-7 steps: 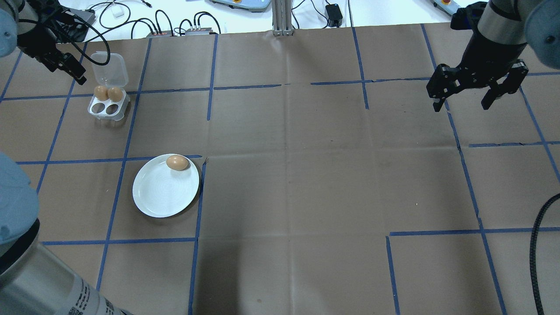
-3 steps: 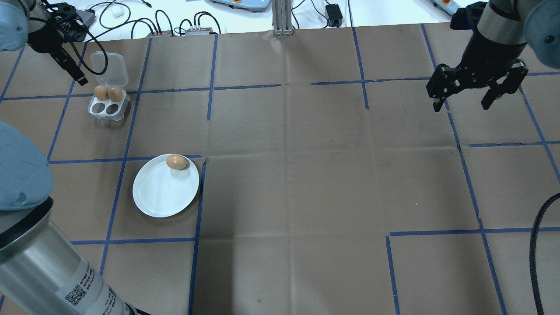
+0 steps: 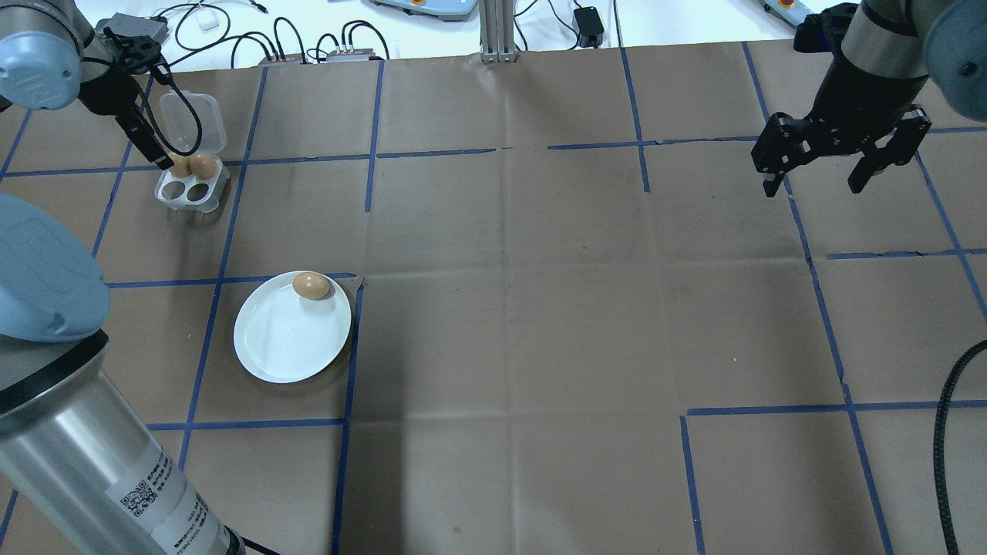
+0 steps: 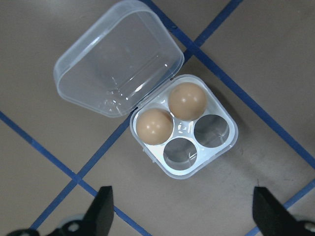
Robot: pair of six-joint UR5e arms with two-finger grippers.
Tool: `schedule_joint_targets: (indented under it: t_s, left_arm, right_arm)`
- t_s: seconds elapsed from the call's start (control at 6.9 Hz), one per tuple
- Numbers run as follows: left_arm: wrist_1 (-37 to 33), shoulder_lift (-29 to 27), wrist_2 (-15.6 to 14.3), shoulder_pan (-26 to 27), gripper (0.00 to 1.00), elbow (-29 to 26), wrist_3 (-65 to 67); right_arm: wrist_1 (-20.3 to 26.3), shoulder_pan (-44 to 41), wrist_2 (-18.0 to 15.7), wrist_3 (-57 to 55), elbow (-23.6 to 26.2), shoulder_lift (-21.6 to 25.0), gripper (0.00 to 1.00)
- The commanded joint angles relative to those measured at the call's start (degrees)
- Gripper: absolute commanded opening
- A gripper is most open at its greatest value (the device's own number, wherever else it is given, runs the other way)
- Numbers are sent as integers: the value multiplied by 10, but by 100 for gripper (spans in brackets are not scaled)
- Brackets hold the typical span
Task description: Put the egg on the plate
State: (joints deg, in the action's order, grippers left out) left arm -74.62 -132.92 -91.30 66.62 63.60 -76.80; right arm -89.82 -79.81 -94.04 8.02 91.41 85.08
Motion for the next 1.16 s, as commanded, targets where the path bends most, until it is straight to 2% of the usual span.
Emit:
schedule_joint_targets:
  t_s: [0.0, 0.43, 1.01]
  left_arm:
    - [22, -21, 35, -10, 99, -1, -3]
    - [21, -49, 30, -11, 99, -36, -3]
    - [12, -53, 27, -12, 99, -29, -3]
  right_arm:
    - [-1, 0, 0, 0, 0, 0, 100]
    - [0, 0, 0, 0, 0, 0, 100]
    - [-1, 0, 0, 0, 0, 0, 100]
